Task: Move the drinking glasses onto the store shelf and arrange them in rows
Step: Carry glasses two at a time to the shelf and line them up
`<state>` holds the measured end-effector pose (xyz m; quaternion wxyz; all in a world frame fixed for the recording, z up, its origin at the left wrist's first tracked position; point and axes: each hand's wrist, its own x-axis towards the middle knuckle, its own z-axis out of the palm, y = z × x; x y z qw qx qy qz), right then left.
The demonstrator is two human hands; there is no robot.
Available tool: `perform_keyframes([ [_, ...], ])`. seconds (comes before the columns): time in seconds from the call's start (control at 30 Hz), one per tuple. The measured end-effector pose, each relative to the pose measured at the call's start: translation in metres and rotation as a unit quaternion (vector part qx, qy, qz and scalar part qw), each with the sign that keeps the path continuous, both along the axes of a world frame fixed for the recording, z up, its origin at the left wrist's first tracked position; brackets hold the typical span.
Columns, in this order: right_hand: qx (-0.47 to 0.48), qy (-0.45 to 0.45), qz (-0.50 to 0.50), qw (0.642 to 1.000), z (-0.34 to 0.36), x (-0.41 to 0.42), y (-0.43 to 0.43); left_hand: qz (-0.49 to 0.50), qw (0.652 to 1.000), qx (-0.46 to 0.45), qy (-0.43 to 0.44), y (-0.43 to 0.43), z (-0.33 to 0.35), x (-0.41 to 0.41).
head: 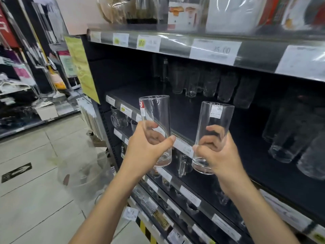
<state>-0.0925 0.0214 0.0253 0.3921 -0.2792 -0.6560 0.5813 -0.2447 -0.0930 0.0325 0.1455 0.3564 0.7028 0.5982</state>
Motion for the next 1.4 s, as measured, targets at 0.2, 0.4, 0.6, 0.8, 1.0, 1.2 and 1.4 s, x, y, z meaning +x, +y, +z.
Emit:
perform_keyframes([
  [0.2, 0.000, 0.002, -0.018, 1.000, -0.001, -0.070, 0.017, -0.027, 1.000, -0.001, -0.006, 0.025, -0.008, -0.073],
  [0.4, -0.003, 0.011, -0.043, 0.999, 0.000, -0.156, 0.043, -0.055, 0.998, -0.009, 0.012, 0.063, -0.005, -0.162],
  [0.6, -0.011, 0.011, -0.096, 0.995, 0.001, -0.236, 0.072, -0.071, 0.997, -0.024, 0.036, 0.102, 0.005, -0.247],
  [0.8, -0.004, -0.036, -0.147, 0.988, 0.006, -0.284, 0.092, -0.116, 0.992, -0.034, 0.025, 0.137, 0.009, -0.304],
  [1.0, -0.023, -0.063, -0.159, 0.985, 0.002, -0.327, 0.113, -0.178, 0.984, -0.019, -0.006, 0.189, -0.001, -0.365],
  [1.2, -0.025, -0.071, -0.177, 0.981, -0.010, -0.378, 0.129, -0.223, 0.974, -0.016, -0.039, 0.242, -0.016, -0.419],
  [1.4, -0.004, -0.078, -0.221, 0.972, -0.019, -0.411, 0.149, -0.256, 0.965, -0.017, -0.052, 0.264, -0.023, -0.450],
])
